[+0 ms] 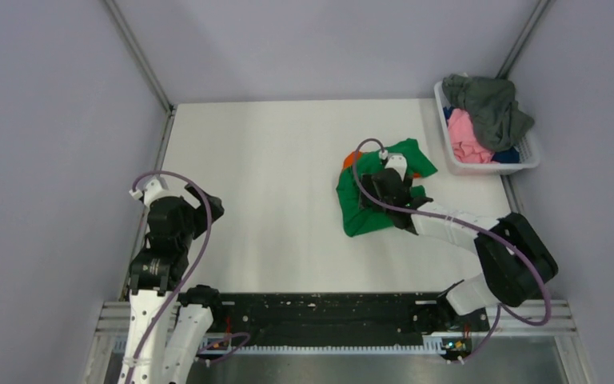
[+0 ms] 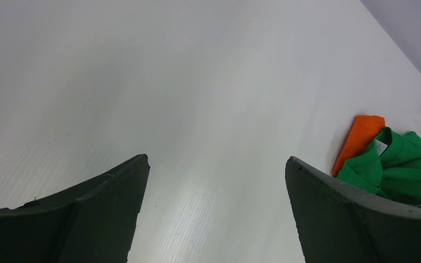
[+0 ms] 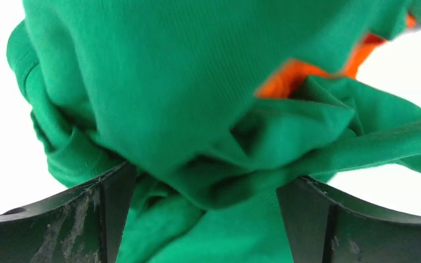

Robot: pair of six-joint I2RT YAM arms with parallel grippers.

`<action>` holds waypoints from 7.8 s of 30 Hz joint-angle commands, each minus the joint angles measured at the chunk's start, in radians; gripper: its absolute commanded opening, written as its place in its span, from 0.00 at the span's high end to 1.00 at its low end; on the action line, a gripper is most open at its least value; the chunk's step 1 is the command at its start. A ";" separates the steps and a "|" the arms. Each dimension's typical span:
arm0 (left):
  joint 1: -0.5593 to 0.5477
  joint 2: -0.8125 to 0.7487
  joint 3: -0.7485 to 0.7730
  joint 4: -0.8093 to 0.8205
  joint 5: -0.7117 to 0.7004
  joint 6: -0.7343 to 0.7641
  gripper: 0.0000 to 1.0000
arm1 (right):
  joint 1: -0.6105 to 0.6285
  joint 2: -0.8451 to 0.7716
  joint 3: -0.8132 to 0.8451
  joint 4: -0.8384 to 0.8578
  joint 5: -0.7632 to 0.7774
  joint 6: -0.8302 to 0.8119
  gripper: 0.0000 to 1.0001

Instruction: Fold and stack the t-shirts

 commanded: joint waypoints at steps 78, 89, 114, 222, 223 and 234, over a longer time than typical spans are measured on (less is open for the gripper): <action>0.005 0.118 -0.092 0.138 0.122 -0.015 0.01 | -0.134 0.083 0.139 -0.227 0.085 0.059 0.31; 0.005 0.104 -0.108 0.144 0.141 -0.019 0.01 | -0.022 0.028 0.331 -0.196 -0.186 -0.049 1.00; 0.005 0.295 -0.222 0.438 0.396 -0.070 0.01 | 0.096 -0.223 0.396 -0.198 -0.334 -0.064 1.00; -0.154 2.052 1.574 0.217 0.505 0.024 0.01 | 0.235 0.118 0.073 -0.055 -0.580 0.058 0.02; -0.152 2.046 1.569 0.251 0.524 0.021 0.01 | 0.250 0.127 0.093 -0.063 -0.574 0.054 0.02; -0.151 1.585 1.190 0.272 0.453 0.072 0.01 | 0.181 -0.115 0.115 -0.182 -0.188 0.115 0.01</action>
